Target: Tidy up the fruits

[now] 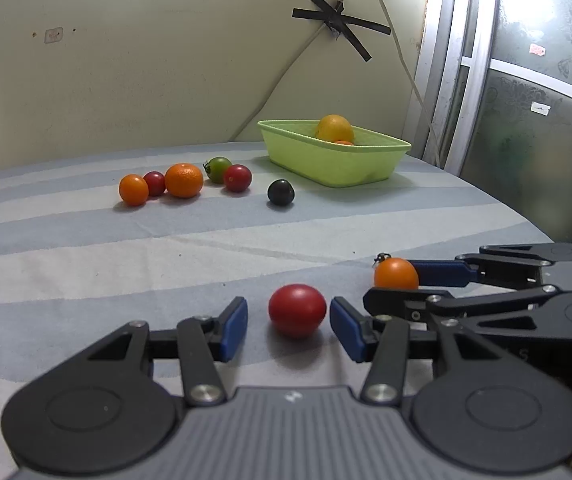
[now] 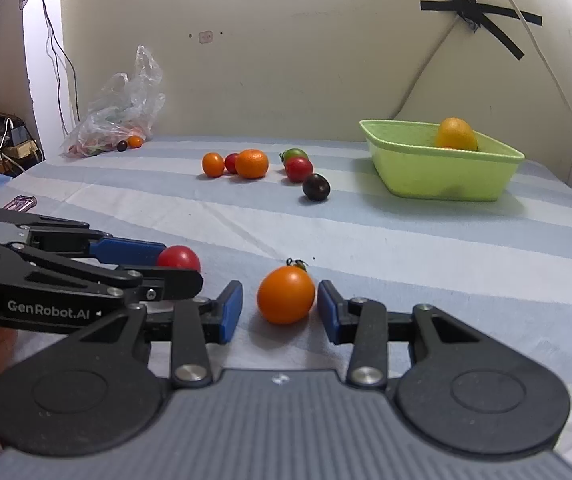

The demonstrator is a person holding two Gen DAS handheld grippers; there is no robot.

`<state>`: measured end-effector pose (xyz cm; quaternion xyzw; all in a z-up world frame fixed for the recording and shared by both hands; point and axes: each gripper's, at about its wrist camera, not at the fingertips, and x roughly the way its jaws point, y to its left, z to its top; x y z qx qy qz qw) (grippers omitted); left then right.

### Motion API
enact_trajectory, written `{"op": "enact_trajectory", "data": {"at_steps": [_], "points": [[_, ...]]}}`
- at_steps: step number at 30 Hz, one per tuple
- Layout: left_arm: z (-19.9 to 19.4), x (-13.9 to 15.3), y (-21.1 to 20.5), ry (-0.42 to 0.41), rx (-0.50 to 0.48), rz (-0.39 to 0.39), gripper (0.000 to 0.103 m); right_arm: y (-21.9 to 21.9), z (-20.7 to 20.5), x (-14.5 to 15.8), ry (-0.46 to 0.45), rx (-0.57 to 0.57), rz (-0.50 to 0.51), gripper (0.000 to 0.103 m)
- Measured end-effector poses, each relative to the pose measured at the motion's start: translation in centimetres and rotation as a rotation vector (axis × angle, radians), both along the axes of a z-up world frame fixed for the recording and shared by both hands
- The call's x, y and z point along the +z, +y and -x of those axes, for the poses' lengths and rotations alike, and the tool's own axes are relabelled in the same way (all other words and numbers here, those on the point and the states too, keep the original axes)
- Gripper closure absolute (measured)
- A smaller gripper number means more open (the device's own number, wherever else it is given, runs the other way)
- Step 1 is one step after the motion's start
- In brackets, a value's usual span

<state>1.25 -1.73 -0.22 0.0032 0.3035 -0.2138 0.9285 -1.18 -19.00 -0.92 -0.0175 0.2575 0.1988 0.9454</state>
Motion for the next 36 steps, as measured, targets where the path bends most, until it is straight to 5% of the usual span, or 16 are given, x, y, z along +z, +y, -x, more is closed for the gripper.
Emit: {"op": "enact_trajectory", "data": {"at_steps": [5, 8, 15, 26, 32, 36], "points": [[0.1, -0.2, -0.3, -0.007, -0.024, -0.01, 0.071, 0.4, 0.1, -0.1, -0.001, 0.006, 0.019, 0.062], [0.2, -0.1, -0.5, -0.013, -0.037, -0.017, 0.071, 0.6, 0.3, -0.1, -0.024, 0.003, 0.04, 0.07], [-1.8, 1.6, -2.3, -0.013, -0.11, 0.032, 0.071, -1.4, -0.9, 0.6, -0.017, -0.026, -0.036, 0.071], [-16.3, 6.7, -9.0, 0.003, -0.106, 0.11, 0.071, -8.0, -11.4, 4.5, -0.11, -0.233, -0.088, 0.071], [-22.8, 5.1, -11.7, 0.082, -0.082, 0.099, 0.07, -9.4, -16.5, 3.9, -0.076, -0.274, -0.076, 0.07], [-24.3, 3.5, -12.4, 0.117, -0.07, 0.087, 0.059, -10.0, -16.9, 3.2, -0.064, -0.261, -0.094, 0.068]]}}
